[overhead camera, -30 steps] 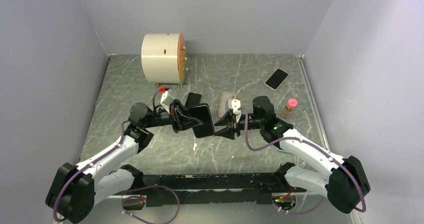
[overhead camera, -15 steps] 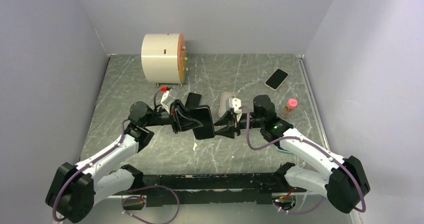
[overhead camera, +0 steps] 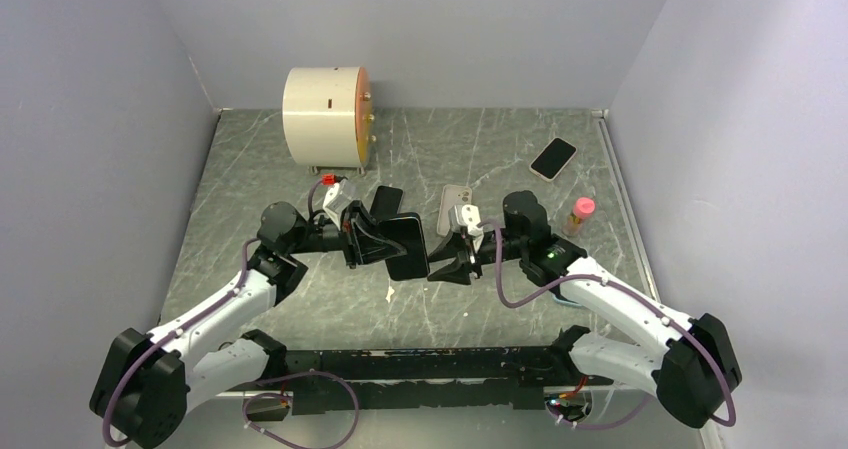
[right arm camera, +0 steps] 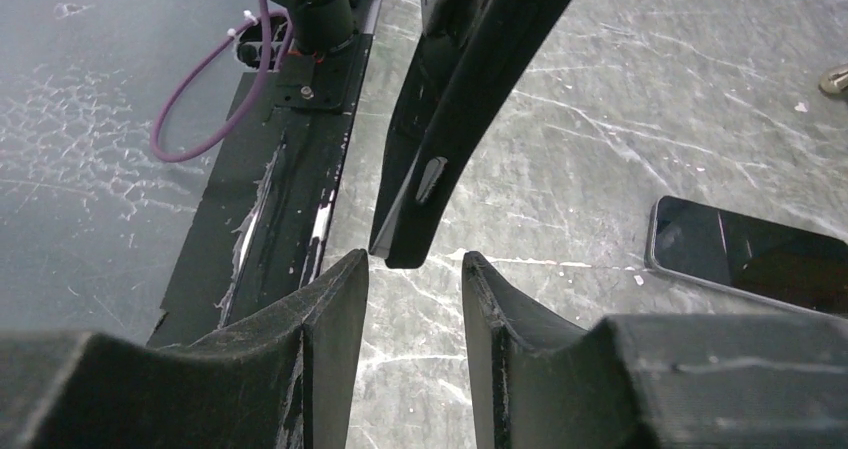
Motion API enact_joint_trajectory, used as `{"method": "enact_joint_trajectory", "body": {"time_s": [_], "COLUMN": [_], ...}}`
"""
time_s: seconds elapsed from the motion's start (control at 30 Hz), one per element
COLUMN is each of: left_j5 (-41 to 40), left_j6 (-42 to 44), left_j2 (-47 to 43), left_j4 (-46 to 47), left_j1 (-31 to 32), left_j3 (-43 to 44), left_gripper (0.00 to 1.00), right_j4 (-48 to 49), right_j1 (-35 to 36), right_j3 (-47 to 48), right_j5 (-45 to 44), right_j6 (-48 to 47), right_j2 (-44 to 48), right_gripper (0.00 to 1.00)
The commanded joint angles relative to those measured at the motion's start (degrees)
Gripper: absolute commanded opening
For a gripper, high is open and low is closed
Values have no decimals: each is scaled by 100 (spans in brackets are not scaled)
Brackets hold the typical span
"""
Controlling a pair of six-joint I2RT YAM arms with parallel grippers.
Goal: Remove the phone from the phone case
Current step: Remove the phone case from the phone.
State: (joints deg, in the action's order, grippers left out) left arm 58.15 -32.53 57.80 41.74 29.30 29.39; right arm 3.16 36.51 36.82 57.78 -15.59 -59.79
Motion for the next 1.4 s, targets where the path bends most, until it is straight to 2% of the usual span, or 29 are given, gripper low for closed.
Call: {"method": "enact_joint_trajectory", "body": {"time_s": [0.0, 0.3, 0.43, 0.77, 1.07, 1.37], "left_j5": [27, 275, 421, 539, 722, 738], "left_j6": [38, -365, -585, -509, -731, -558], "left_j2": [-38, 50, 126, 170, 212, 165], "left_j4": [356, 797, 1026, 665, 896, 614], "left_j1": [43, 85, 108, 243, 293, 355], "left_j3": [339, 330, 331, 492, 511, 577], "left_gripper": [3, 2, 2, 2, 2, 2], "right_j4": [62, -253, -289, -555, -846, -667], "right_j1": [33, 33, 33, 34, 43, 44], "right_j3": [297, 414, 377, 403, 577, 586], "right_j5": [231, 216, 317, 567, 556, 604], "right_j6": [-234, -689, -990, -1585, -2061, -1985], "right_j2": [73, -59, -15, 84, -15, -3], "right_gripper": [42, 26, 23, 23, 24, 25]}}
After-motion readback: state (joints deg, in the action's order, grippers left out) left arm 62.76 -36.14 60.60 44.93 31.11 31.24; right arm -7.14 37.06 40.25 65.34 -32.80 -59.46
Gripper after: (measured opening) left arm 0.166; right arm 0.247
